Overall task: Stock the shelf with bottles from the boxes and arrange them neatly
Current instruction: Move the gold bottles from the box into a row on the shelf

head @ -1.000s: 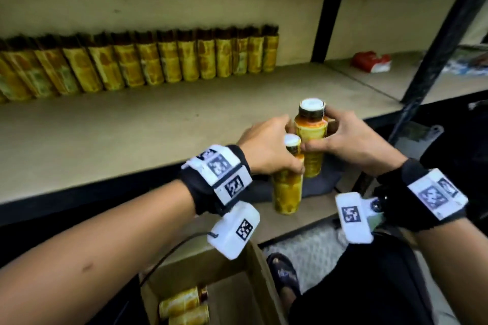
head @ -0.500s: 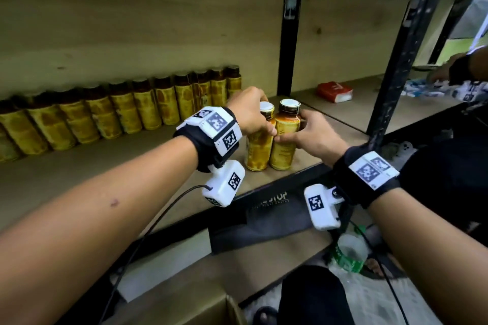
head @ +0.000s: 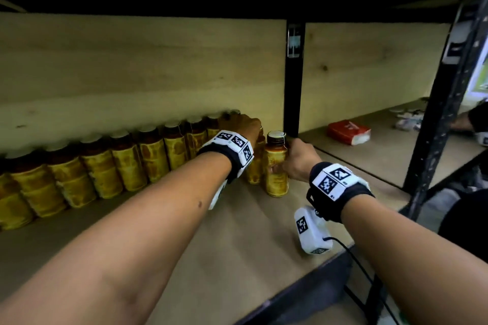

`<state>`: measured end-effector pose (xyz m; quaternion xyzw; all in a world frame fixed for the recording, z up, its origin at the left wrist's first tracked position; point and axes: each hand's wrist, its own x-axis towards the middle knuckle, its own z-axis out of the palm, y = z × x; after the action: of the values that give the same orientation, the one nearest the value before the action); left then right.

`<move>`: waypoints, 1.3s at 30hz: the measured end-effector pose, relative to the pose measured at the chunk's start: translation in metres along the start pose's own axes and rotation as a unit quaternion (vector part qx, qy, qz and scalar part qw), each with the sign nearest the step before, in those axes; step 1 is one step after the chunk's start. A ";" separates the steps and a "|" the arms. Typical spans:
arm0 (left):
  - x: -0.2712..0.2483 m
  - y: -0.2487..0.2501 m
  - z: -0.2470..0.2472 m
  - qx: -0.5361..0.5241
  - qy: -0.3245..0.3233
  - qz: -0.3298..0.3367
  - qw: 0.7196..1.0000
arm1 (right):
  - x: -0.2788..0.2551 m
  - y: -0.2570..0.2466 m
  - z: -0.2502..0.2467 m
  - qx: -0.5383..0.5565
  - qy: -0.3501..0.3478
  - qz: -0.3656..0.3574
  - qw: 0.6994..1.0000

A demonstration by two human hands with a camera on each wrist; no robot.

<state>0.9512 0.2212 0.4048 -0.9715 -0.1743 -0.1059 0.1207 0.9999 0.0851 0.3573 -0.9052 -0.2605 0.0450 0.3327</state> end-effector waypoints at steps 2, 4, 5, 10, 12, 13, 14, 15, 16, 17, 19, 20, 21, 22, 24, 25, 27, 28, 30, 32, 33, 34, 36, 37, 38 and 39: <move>0.023 0.001 0.005 0.031 -0.011 -0.016 0.999 | 0.017 -0.002 0.003 -0.006 0.006 0.006 1.000; 0.045 0.000 0.011 0.050 -0.011 -0.026 0.998 | 0.033 -0.002 0.007 -0.009 0.011 0.009 1.000; 0.057 -0.001 0.015 0.052 -0.012 -0.028 0.998 | 0.042 -0.002 0.009 -0.012 0.013 0.009 1.000; 0.094 -0.014 0.044 0.015 0.045 -0.044 0.998 | 0.087 0.003 0.014 -0.002 0.009 0.015 1.000; 0.102 -0.018 0.057 -0.010 0.076 -0.052 0.996 | 0.108 0.003 0.015 -0.003 0.011 0.022 1.000; 0.105 -0.019 0.061 -0.013 0.084 -0.055 0.995 | 0.119 0.004 0.016 -0.002 0.013 0.024 1.000; 0.109 -0.019 0.064 -0.014 0.091 -0.058 0.994 | 0.129 0.004 0.017 0.001 0.016 0.026 1.000; 0.113 -0.018 0.067 -0.016 0.095 -0.062 0.993 | 0.140 0.004 0.019 0.003 0.020 0.028 0.999; 0.117 -0.018 0.069 -0.016 0.097 -0.066 0.993 | 0.150 0.003 0.020 0.007 0.025 0.027 0.999; 0.121 -0.018 0.071 -0.014 0.095 -0.070 0.993 | 0.159 0.003 0.023 0.011 0.031 0.024 0.999; 0.128 -0.018 0.075 -0.009 0.104 -0.075 0.992 | 0.177 0.002 0.029 0.013 0.036 0.014 0.999; 0.131 -0.018 0.077 -0.008 0.115 -0.076 0.990 | 0.184 0.001 0.031 0.018 0.041 0.010 0.999; 0.134 -0.018 0.079 -0.011 0.123 -0.078 0.989 | 0.189 0.001 0.032 0.025 0.045 0.008 0.999; 0.135 -0.018 0.082 -0.017 0.126 -0.080 0.989 | 0.195 0.002 0.034 0.034 0.048 0.007 0.998; 0.139 -0.017 0.086 -0.025 0.118 -0.084 0.989 | 0.202 0.004 0.036 0.052 0.049 0.005 0.997; 0.140 -0.018 0.087 -0.025 0.112 -0.085 0.990 | 0.206 0.006 0.036 0.059 0.048 0.001 0.997; 0.139 -0.017 0.087 -0.023 0.097 -0.083 0.992 | 0.207 0.010 0.035 0.070 0.040 -0.004 0.997; 0.137 -0.017 0.086 -0.021 0.091 -0.082 0.992 | 0.206 0.014 0.035 0.078 0.031 -0.005 0.996; 0.133 -0.018 0.082 -0.023 0.071 -0.067 0.995 | 0.199 0.023 0.036 0.115 -0.002 0.004 0.993; 0.128 -0.025 0.075 -0.048 0.053 -0.046 0.996 | 0.187 0.032 0.036 0.170 -0.049 0.034 0.984; 0.126 -0.028 0.071 -0.076 0.048 -0.044 0.995 | 0.183 0.037 0.034 0.186 -0.067 0.044 0.979; 0.123 -0.031 0.067 -0.113 0.042 -0.047 0.992 | 0.174 0.038 0.029 0.187 -0.078 0.048 0.978; 0.110 -0.034 0.054 -0.191 0.046 -0.051 0.979 | 0.158 0.037 0.018 0.185 -0.081 0.047 0.978; 0.100 -0.035 0.047 -0.212 0.055 -0.048 0.975 | 0.147 0.034 0.013 0.186 -0.080 0.042 0.978; 0.088 -0.036 0.041 -0.219 0.059 -0.042 0.973 | 0.136 0.029 0.008 0.183 -0.081 0.037 0.979; 0.071 -0.038 0.032 -0.217 0.060 -0.031 0.974 | 0.121 0.023 0.004 0.181 -0.083 0.027 0.980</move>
<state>1.0083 0.2866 0.3992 -0.9606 -0.1698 -0.2029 -0.0858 1.1130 0.1332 0.3510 -0.8298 -0.2505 0.1751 0.4668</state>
